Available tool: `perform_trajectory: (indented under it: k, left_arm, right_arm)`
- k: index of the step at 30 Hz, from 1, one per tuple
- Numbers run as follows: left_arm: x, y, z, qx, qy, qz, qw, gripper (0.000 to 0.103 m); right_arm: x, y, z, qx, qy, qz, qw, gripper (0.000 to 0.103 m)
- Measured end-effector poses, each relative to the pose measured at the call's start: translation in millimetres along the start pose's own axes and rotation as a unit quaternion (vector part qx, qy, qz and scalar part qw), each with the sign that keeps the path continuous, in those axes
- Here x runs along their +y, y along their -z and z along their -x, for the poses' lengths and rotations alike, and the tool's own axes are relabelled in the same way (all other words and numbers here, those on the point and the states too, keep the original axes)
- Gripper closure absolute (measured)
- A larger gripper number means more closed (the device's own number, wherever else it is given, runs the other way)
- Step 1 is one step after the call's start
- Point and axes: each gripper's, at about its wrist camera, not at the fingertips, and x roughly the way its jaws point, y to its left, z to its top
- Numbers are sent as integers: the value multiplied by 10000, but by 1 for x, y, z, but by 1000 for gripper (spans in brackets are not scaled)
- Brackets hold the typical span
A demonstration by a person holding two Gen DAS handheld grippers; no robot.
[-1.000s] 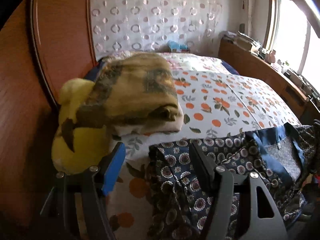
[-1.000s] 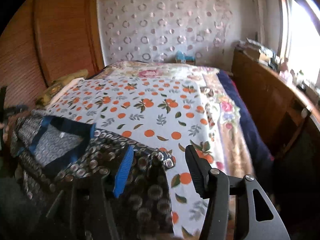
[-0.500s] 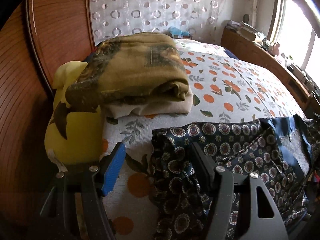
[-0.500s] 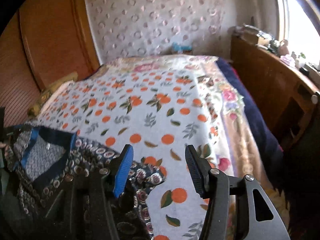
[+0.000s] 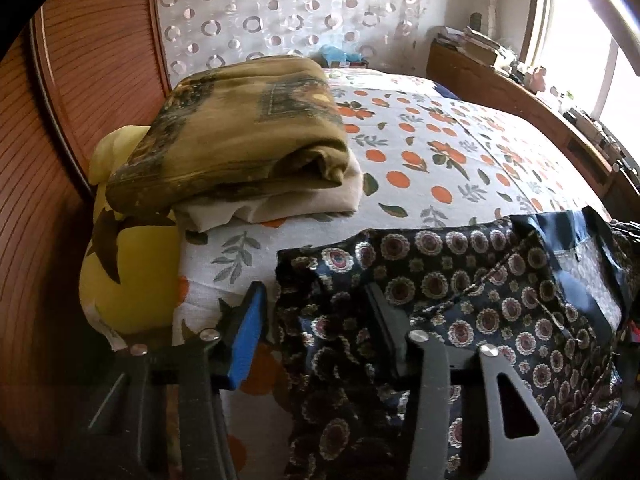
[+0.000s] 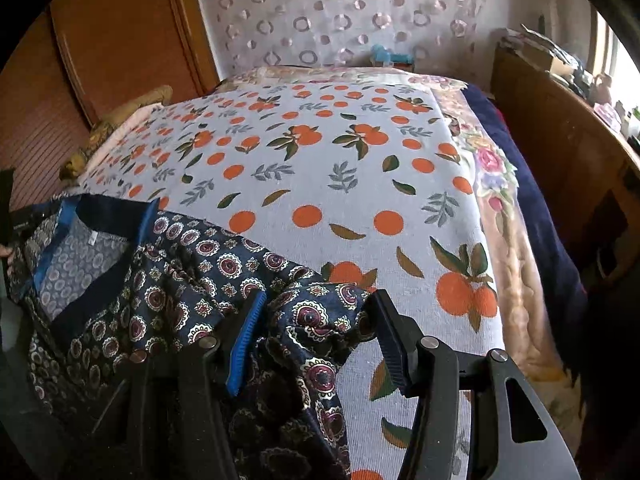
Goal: Fold small clothes
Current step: 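Grasp the folded garment again with both grippers and lift it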
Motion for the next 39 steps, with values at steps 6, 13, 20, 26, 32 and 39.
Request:
perform_trajectory:
  k: [6,13,20,26,32,39]
  left_arm:
    - [-10,-2,2,77,230,-143,9996,94]
    - [-16,-9,42,-607,218,57,9979,98]
    - [-39,-46,139,-1916,409,-40,9806,98]
    - [-35,-95,185,-2636,287,-52,9642,98]
    - [-23,-137,194,-2981,114,59,9544,98]
    - [-19,-166,136,-2541,-252,-17,9669,98]
  right_arm:
    - [14,-5,2,15,-324,307,9990,90]
    - [21,-12,49,-869,-136,181,9960,93]
    - [46,-43,121,-1746,210,629,9824,95]
    - [54,-91,179,-2512,550,883,9623,95]
    - [53,-140,190,-2883,970,847,9489,95]
    - [55,-163,122,-2479,1172,829,9581,94]
